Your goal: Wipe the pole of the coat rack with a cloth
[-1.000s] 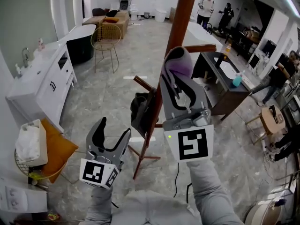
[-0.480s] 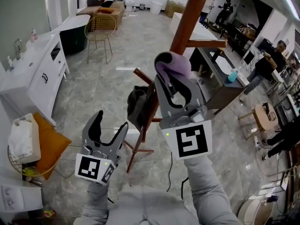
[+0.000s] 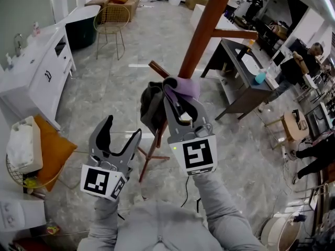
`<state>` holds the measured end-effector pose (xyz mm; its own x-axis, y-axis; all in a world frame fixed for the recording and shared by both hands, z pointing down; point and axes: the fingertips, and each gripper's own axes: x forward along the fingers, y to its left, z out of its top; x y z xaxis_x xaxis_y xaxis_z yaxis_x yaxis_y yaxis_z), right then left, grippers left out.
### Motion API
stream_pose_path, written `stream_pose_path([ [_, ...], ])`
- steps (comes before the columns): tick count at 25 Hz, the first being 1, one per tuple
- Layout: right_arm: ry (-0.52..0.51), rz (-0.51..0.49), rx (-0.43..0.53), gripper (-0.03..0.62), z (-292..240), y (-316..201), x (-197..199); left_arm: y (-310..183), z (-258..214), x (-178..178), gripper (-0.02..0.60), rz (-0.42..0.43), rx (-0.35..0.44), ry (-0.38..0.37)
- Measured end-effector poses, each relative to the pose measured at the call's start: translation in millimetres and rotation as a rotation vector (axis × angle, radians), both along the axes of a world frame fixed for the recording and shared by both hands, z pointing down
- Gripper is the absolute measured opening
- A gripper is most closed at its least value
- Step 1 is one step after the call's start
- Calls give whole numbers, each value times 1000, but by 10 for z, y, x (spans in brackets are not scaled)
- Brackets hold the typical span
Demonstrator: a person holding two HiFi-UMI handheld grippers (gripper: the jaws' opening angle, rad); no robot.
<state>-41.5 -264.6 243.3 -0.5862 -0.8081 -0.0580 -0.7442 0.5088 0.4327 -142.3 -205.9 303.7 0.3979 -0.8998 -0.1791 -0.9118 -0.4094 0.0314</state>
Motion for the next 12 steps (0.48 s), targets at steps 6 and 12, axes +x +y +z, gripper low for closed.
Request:
stream_pose_path([
  [6, 0, 14, -71, 55, 444, -14, -19, 23, 74, 4, 377, 4, -14, -1],
  [12, 30, 25, -165, 55, 916, -24, -51, 3, 140, -16, 377, 7, -25, -2],
])
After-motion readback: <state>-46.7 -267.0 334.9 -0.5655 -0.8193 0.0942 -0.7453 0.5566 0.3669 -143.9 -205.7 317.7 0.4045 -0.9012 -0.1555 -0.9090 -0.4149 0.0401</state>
